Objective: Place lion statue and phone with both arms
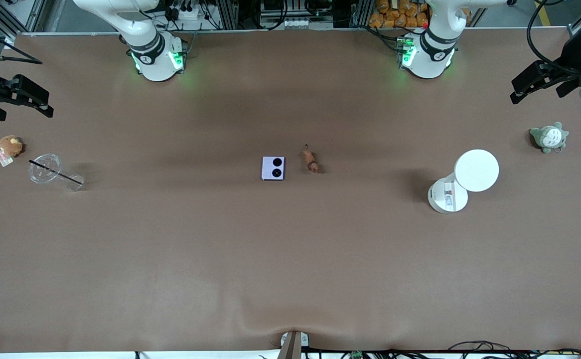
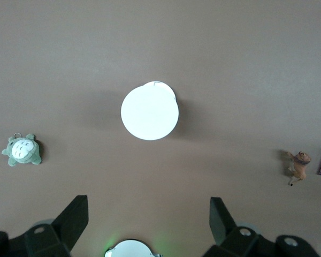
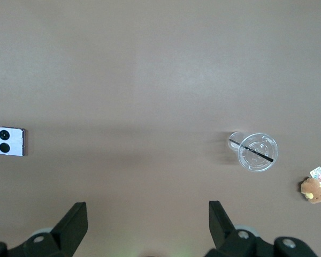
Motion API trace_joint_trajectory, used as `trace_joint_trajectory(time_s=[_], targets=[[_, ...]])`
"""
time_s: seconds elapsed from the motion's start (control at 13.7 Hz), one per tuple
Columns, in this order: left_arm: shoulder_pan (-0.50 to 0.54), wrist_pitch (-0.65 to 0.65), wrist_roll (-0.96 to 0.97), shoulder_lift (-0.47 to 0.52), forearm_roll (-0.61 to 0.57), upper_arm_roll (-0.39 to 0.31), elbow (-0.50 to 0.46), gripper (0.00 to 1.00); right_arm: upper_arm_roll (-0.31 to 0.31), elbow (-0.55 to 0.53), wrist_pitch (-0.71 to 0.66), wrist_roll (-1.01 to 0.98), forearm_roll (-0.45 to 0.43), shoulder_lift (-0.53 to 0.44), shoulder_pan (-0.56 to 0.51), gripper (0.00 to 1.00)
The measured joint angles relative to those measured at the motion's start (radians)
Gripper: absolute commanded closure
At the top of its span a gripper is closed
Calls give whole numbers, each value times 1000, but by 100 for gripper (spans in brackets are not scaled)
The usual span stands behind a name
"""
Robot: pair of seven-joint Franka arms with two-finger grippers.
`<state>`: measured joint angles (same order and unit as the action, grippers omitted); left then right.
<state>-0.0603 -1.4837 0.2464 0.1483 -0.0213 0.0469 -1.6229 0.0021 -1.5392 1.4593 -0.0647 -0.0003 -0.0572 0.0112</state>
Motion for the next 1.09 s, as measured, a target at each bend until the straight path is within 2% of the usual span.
trace_joint_trajectory(time_s=[1.09], targets=[[-3,14,-3,-5,0,32,9,0,-1,-1,3,0,5,13,0,0]])
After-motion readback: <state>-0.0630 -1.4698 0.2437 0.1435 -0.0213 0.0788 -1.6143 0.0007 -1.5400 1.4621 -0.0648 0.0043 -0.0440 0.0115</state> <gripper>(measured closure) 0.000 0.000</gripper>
